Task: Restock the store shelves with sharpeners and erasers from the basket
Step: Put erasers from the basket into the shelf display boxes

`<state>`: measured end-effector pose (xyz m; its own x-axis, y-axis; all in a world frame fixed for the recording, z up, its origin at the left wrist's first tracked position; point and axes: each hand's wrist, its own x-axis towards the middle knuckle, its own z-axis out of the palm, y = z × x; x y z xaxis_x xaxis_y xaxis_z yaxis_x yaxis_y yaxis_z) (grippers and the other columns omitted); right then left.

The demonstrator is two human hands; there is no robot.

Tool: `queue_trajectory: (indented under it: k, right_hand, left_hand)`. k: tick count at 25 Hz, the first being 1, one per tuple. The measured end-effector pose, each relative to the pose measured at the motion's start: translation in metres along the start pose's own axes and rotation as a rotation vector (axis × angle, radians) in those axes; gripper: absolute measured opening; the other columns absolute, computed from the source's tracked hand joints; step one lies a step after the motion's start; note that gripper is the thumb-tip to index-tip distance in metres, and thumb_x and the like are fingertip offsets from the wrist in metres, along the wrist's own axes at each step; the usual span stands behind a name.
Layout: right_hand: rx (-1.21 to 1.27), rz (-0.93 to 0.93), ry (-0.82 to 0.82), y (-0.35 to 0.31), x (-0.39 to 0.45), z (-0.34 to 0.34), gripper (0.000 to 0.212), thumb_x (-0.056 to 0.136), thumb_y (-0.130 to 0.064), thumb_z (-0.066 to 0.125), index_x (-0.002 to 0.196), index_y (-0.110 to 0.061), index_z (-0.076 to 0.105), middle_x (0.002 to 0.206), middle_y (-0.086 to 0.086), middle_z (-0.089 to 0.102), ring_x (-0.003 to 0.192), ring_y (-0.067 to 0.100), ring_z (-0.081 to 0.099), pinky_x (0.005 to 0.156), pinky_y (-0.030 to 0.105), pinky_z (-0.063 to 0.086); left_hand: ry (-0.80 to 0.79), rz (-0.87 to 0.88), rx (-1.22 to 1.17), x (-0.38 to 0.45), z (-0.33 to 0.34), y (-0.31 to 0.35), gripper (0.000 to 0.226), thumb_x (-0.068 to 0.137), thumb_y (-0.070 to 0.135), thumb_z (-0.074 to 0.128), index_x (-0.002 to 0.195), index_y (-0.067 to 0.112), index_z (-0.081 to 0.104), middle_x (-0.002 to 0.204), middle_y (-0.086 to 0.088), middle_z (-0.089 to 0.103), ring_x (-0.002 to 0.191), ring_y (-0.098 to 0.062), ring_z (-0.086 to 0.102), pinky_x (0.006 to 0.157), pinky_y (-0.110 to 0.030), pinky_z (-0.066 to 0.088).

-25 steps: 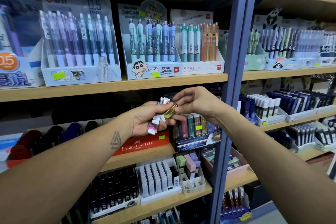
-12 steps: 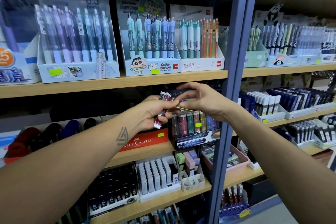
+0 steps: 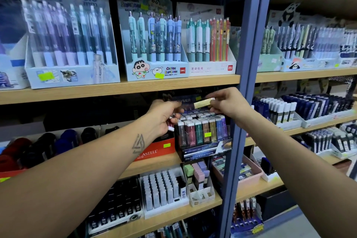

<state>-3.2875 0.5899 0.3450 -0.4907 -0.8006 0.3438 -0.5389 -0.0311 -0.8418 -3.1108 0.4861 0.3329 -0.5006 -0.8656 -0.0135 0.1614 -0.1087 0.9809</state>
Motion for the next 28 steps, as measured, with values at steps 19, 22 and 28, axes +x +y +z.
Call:
queue_trajectory:
  k: [19,22,28]
  right_hand:
    - [-0.865,-0.254,-0.271,-0.012,0.038,0.03,0.019,0.087,-0.014,0.072,0.098,-0.029,0.072,0.095,-0.009,0.073,0.095,0.014,0.066,0.085,0.033,0.055]
    - [-0.745,-0.222,-0.261,-0.009,0.037,0.033,0.01,0.091,-0.021,0.071,0.099,-0.024,0.076,0.087,-0.008,0.069,0.08,0.011,0.063,0.068,0.021,0.05]
    - [0.269,0.039,-0.34,-0.02,0.012,0.032,0.009,0.084,-0.008,0.076,0.089,-0.001,0.075,0.082,0.012,0.073,0.07,0.015,0.065,0.061,0.024,0.049]
  left_hand:
    - [-0.211,-0.241,0.028,0.0,-0.015,0.014,0.009,0.103,0.021,0.054,0.101,0.012,0.056,0.081,-0.017,0.075,0.054,-0.027,0.072,0.027,-0.013,0.029]
    - [-0.214,-0.218,0.092,0.004,-0.016,0.012,0.01,0.101,0.02,0.057,0.097,0.012,0.054,0.08,-0.015,0.072,0.037,-0.013,0.055,0.026,-0.013,0.026]
    - [-0.329,-0.203,0.111,0.0,-0.019,0.013,0.007,0.1,0.004,0.05,0.105,0.006,0.055,0.089,-0.02,0.07,0.041,-0.005,0.043,0.03,-0.01,0.027]
